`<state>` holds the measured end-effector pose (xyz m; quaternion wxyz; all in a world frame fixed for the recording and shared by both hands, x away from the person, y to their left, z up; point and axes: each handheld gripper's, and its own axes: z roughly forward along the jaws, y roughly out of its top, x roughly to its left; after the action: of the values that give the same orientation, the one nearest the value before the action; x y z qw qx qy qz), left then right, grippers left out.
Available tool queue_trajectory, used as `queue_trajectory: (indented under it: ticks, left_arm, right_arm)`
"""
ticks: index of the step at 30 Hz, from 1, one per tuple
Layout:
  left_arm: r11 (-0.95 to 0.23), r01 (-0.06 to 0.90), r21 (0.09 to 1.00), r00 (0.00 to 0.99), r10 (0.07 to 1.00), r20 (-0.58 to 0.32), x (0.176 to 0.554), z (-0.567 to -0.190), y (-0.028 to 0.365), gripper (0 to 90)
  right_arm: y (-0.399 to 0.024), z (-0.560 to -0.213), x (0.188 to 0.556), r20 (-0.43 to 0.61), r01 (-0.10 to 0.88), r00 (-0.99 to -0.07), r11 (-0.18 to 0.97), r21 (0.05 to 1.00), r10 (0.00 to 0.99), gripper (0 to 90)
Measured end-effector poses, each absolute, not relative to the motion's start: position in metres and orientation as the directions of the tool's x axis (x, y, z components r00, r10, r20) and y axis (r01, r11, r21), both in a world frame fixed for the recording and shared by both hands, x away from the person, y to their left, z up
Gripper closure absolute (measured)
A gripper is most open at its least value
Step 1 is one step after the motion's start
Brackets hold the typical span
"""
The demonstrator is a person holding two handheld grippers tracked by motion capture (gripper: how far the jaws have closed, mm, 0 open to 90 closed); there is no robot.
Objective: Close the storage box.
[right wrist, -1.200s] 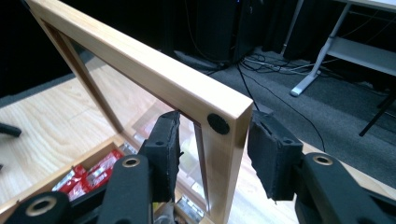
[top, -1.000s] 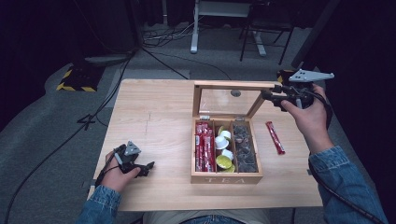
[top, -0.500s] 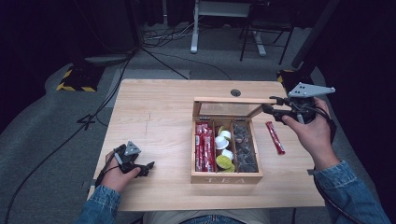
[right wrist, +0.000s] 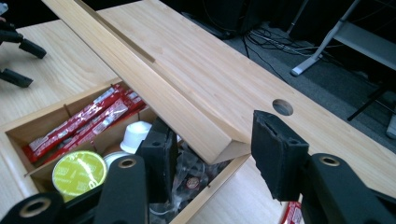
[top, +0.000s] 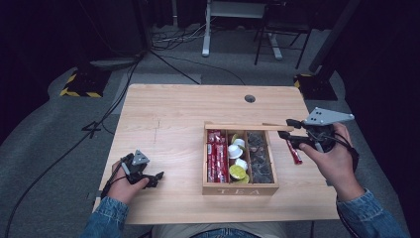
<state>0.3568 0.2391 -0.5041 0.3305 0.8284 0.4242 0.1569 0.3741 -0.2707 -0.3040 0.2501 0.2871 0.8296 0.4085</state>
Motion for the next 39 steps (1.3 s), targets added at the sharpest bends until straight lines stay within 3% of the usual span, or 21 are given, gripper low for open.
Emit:
queue_trajectory:
  ticks: [27, 39]
  left_arm:
    - [-0.419, 0.6, 0.681, 0.586, 0.81, -0.018, 0.356, -0.504, 0.238, 10.9]
    - [-0.419, 0.602, 0.68, 0.586, 0.81, -0.019, 0.356, -0.504, 0.238, 10.9]
  right_arm:
    - [-0.267, -0.356, 0.325, -0.233, 0.27, -0.705, 0.558, 0.784, 0.669, 46.8]
    - [-0.269, -0.381, 0.314, -0.206, 0.3, -0.709, 0.553, 0.777, 0.674, 42.7]
